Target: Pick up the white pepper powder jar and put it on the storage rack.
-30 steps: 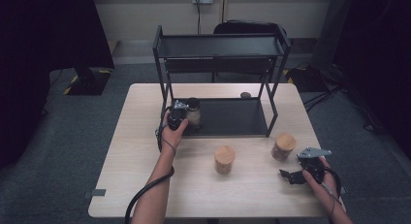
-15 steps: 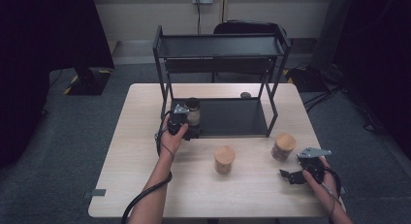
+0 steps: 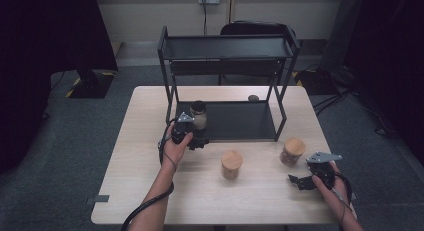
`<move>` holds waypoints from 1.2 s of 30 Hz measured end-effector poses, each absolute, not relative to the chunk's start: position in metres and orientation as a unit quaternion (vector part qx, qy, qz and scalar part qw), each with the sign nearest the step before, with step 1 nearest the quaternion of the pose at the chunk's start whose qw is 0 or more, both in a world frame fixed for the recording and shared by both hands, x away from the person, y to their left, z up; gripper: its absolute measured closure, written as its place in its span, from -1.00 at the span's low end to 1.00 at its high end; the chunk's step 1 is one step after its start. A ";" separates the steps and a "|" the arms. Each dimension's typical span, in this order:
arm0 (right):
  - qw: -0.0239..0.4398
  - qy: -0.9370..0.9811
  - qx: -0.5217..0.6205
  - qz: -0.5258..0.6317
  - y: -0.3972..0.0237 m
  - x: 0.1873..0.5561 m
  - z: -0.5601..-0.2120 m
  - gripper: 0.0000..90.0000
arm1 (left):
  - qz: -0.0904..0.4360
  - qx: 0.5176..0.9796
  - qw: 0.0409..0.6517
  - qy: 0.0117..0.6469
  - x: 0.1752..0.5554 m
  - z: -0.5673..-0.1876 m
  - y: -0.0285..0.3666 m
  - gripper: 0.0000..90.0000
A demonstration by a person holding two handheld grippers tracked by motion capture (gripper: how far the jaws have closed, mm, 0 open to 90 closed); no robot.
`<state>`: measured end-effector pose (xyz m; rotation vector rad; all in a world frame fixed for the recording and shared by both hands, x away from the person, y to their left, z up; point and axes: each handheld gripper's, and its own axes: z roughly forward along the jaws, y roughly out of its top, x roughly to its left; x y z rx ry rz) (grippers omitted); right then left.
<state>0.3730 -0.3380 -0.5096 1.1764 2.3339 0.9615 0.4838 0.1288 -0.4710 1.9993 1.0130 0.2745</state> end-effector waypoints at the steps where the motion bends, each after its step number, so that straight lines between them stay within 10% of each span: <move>1: 0.177 0.825 0.416 0.340 -0.338 0.373 -0.510 -1.00 | 0.108 0.802 0.427 0.403 0.482 -0.471 0.129 -0.93; 36: 0.177 0.825 0.416 0.340 -0.338 0.373 -0.510 -1.00 | 0.101 0.812 0.428 0.385 0.455 -0.472 0.148 -0.93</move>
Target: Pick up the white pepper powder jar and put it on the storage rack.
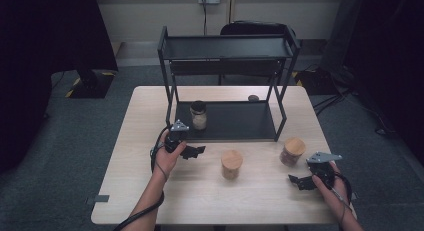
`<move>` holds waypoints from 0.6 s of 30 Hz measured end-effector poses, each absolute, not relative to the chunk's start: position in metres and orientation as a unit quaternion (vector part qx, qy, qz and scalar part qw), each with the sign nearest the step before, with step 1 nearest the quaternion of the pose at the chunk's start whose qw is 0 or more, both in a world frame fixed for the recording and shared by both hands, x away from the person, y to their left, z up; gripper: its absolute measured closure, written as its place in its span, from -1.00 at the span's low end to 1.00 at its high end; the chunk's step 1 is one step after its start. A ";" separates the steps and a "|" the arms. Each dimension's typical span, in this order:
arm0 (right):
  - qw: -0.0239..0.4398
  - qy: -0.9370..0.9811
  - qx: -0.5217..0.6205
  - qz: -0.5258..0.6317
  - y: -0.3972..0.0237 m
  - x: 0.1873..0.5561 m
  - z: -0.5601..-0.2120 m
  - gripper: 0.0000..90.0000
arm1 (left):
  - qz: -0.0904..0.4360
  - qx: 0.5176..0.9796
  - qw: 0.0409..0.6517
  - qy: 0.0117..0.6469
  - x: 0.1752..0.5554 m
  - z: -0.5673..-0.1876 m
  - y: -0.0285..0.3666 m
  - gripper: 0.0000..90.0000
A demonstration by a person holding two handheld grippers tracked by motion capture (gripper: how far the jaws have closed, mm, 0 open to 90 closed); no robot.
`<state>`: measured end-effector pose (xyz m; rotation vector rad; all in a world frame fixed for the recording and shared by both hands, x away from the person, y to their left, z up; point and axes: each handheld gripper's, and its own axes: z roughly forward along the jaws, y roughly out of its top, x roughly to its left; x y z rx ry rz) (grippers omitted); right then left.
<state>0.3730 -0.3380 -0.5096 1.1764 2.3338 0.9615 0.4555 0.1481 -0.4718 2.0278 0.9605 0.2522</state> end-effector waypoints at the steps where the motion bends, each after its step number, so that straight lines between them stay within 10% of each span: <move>1: 0.177 0.825 0.416 0.340 -0.338 0.373 -0.510 -1.00 | 0.100 0.812 0.427 0.385 0.455 -0.472 0.149 -0.93; 18: 0.177 0.825 0.416 0.340 -0.338 0.373 -0.510 -1.00 | 0.103 0.809 0.432 0.384 0.442 -0.472 0.164 -0.93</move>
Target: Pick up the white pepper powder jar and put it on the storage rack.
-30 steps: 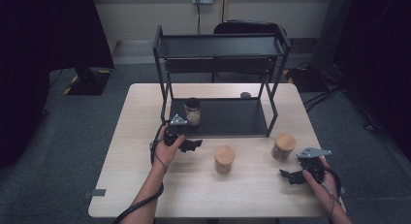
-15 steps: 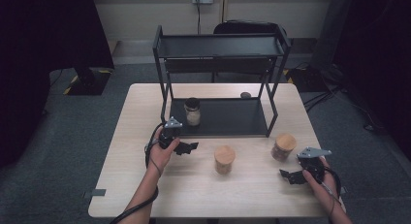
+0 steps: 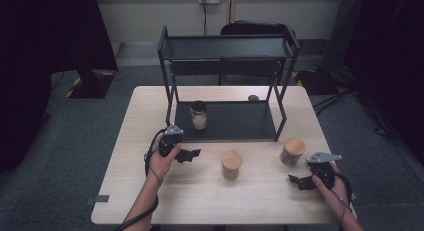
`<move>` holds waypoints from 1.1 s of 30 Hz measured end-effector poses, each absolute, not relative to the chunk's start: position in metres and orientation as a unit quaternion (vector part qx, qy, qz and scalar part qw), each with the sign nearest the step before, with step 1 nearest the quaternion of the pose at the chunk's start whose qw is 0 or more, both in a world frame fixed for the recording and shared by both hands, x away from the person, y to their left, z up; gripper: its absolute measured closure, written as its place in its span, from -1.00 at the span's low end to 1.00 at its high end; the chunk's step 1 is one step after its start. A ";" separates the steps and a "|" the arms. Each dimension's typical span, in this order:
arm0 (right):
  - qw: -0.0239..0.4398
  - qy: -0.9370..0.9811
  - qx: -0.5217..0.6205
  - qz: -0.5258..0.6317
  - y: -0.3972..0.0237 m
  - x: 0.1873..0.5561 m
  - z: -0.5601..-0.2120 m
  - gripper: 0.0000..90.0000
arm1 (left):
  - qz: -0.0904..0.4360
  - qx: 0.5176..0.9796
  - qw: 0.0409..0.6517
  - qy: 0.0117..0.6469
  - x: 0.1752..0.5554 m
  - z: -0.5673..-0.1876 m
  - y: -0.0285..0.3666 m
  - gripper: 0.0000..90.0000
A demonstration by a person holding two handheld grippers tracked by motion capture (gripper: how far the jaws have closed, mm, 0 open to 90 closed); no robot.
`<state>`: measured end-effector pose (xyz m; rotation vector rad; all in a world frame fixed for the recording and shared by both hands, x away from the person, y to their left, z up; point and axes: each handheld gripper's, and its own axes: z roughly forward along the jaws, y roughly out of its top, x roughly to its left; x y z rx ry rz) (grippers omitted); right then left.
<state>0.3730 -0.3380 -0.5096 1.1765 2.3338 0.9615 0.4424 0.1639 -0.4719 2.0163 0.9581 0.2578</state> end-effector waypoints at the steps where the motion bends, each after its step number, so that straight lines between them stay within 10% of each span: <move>1: 0.177 0.825 0.416 0.340 -0.338 0.373 -0.510 -1.00 | 0.103 0.809 0.432 0.385 0.441 -0.472 0.165 -0.93; 33: 0.178 0.825 0.416 0.340 -0.338 0.373 -0.510 -1.00 | 0.104 0.805 0.436 0.388 0.423 -0.480 0.185 -0.93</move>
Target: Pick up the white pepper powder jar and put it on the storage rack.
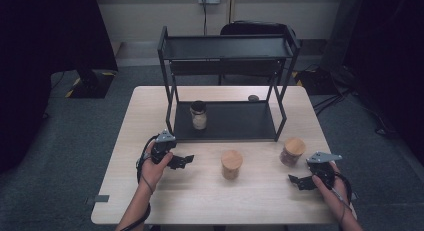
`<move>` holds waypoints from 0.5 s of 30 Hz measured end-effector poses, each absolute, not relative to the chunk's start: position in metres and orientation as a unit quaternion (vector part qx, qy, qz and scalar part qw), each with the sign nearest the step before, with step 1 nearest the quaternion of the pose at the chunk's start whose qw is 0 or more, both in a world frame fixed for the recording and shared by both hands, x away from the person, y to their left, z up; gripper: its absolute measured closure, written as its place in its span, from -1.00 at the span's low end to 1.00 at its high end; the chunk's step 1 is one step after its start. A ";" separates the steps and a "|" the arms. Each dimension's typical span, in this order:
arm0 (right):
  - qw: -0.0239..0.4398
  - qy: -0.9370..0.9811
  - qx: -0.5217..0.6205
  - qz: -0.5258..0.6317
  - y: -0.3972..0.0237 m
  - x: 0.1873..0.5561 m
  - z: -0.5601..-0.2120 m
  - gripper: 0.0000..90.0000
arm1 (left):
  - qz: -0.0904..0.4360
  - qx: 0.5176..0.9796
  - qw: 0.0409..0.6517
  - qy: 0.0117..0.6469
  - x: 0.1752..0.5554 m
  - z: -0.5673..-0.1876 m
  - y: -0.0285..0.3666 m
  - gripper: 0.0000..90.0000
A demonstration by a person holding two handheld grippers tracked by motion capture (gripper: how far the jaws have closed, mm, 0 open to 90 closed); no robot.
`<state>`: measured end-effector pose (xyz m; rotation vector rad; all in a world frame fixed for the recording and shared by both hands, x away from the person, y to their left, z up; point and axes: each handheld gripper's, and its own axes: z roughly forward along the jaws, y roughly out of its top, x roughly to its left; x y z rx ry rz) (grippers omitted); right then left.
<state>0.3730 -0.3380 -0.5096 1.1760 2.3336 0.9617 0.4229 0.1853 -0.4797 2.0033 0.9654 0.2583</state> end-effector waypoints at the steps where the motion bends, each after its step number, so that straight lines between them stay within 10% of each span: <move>1: 0.177 0.825 0.416 0.340 -0.338 0.373 -0.510 -1.00 | 0.105 0.806 0.434 0.389 0.422 -0.480 0.187 -0.93; 15: 0.177 0.825 0.416 0.340 -0.338 0.373 -0.510 -1.00 | 0.107 0.800 0.434 0.401 0.411 -0.484 0.205 -0.93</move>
